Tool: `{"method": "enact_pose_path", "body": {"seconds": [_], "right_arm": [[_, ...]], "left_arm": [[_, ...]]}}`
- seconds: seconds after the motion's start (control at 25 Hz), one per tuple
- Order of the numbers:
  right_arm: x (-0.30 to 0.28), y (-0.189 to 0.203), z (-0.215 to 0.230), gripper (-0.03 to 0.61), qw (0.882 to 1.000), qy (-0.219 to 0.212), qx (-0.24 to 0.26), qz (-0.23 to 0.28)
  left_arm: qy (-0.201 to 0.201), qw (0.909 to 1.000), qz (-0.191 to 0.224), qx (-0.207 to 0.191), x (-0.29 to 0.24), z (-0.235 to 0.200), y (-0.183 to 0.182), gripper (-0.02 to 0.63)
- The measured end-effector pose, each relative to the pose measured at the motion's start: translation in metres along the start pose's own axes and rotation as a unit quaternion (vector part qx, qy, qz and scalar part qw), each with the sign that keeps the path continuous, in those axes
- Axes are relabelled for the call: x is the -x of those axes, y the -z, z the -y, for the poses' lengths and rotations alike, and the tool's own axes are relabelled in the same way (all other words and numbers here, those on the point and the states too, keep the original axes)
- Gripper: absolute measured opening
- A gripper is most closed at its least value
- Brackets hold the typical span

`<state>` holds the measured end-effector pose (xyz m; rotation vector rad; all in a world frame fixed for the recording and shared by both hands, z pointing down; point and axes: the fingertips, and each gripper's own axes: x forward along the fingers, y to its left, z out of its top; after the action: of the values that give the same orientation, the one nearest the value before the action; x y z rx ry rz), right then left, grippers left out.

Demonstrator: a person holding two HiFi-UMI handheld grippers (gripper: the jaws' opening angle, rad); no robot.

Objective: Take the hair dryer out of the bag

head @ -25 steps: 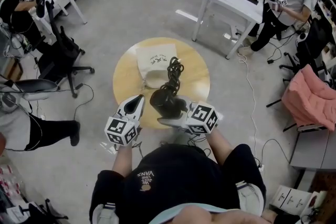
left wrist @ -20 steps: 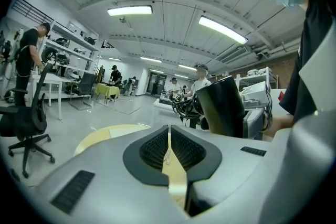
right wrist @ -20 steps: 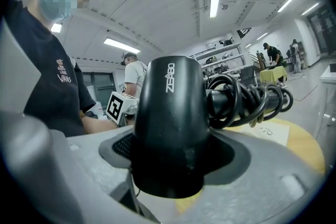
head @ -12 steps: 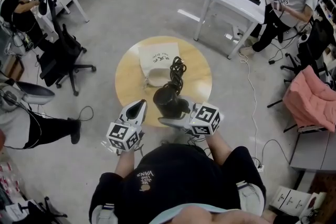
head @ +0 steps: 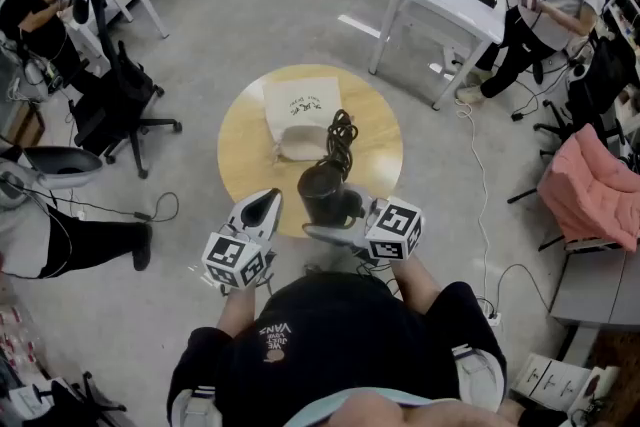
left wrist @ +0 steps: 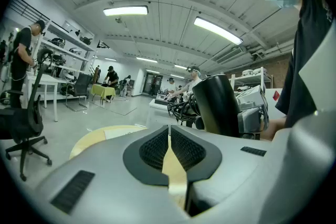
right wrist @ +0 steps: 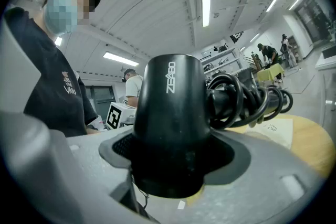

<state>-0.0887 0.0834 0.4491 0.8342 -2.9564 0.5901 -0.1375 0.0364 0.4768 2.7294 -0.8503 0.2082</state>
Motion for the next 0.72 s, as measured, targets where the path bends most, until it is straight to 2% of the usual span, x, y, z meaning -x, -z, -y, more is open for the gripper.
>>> {"method": "enact_pose_path", "body": {"seconds": [0.72], "right_arm": [[-0.0023, 0.0061, 0.0083, 0.357, 1.000, 0.001, -0.023, 0.004]], "left_arm": [[-0.001, 1.0000, 0.009, -0.001, -0.0006, -0.0009, -0.0058, 0.029]]}}
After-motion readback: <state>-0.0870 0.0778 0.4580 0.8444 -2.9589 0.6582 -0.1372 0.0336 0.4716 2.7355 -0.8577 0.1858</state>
